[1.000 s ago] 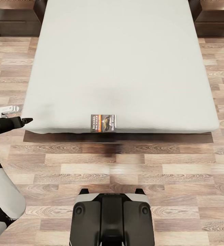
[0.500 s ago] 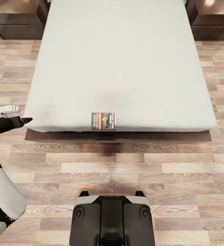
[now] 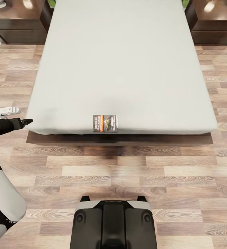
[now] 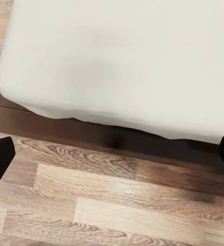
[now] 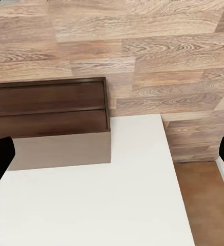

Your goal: In the bedroom, move the book from the bed onto either nightstand, and place the two sandals side by side next to the bed.

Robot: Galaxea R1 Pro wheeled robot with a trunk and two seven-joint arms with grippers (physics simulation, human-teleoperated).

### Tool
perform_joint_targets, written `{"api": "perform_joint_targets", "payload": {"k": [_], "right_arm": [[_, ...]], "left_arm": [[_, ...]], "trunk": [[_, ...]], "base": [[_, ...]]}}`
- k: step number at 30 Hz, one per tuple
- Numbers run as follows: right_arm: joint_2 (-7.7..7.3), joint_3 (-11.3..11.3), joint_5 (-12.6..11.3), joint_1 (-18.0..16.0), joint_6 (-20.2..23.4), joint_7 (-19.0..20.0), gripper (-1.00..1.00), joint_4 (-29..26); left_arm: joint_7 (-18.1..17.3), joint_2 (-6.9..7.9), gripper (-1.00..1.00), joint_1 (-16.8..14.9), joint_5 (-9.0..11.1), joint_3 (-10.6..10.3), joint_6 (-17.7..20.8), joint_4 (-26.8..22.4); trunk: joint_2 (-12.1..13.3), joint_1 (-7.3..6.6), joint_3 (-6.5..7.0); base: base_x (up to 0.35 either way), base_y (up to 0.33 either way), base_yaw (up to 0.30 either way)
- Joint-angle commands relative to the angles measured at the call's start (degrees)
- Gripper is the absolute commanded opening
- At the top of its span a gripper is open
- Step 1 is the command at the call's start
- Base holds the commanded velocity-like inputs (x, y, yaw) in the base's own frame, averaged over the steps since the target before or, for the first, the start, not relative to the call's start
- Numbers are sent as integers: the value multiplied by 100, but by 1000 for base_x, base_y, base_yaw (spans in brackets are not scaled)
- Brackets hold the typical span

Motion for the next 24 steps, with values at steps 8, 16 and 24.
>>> {"api": "perform_joint_targets", "payload": {"k": [8, 16, 24], "right_arm": [[1, -46, 59, 6, -80, 26, 100, -16], [0, -50, 59, 6, -88, 26, 100, -14], [-1, -50, 59, 7, -89, 26, 100, -12]], "left_arm": [[-1, 0, 100, -8, -58, 10, 26, -2], [6, 0, 100, -13, -59, 11, 26, 0], [0, 0, 100, -13, -59, 11, 26, -1]], "trunk": [[-9, 4, 69], [-9, 4, 143], [-9, 4, 217]], "base": [[-1, 0, 0], [0, 0, -26], [0, 0, -60]]}}
